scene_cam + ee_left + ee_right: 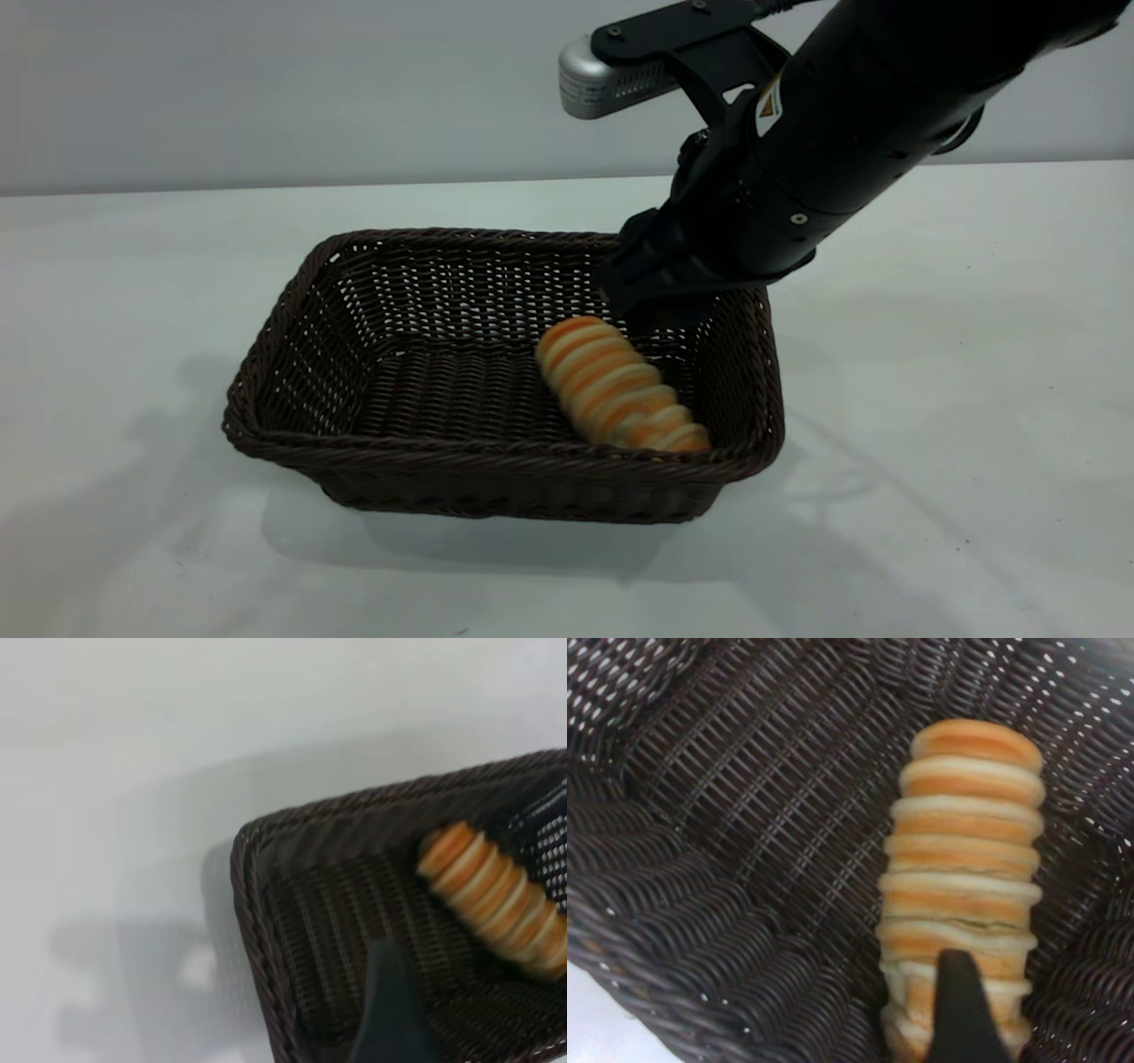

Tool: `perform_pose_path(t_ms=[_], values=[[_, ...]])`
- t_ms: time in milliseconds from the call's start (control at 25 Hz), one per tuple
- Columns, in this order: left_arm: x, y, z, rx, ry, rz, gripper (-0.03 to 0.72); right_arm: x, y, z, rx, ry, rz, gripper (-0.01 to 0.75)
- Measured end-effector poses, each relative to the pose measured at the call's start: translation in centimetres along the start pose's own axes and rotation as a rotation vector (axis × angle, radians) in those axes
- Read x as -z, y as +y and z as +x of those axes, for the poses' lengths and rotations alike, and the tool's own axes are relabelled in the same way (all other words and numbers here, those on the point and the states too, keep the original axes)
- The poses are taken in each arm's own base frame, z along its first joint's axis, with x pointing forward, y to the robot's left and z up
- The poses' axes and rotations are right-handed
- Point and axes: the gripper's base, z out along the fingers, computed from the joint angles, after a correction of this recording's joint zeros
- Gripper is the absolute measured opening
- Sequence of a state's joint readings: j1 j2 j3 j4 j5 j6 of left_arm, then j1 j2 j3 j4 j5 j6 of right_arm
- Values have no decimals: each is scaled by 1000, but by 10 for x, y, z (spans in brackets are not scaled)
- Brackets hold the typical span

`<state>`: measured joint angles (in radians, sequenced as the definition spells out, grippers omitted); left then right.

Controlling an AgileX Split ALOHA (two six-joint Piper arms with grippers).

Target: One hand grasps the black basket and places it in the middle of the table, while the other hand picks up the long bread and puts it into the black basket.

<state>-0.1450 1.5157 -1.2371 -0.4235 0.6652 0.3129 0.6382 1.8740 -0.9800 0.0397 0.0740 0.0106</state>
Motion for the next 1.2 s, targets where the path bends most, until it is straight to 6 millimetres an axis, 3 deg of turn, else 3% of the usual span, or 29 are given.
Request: perform_pose_path(t_ms=[80, 160, 280, 440, 800, 1200], values=[[10, -3, 0, -9, -21, 1, 544, 0, 0, 0, 1, 0, -1, 552], [21, -7, 1, -18, -24, 8, 544, 1, 0, 0, 1, 3, -1, 579], [35, -12, 6, -37, -8, 16, 544, 12, 1, -5, 20, 2, 0, 567], [57, -18, 14, -78, 10, 7, 544, 42, 1, -16, 67, -19, 7, 491], [109, -33, 40, -128, -60, -9, 544, 129, -3, -22, 125, 39, 51, 250], [140, -44, 112, -111, -117, -12, 544, 248, -9, 1, 121, 37, 104, 238]])
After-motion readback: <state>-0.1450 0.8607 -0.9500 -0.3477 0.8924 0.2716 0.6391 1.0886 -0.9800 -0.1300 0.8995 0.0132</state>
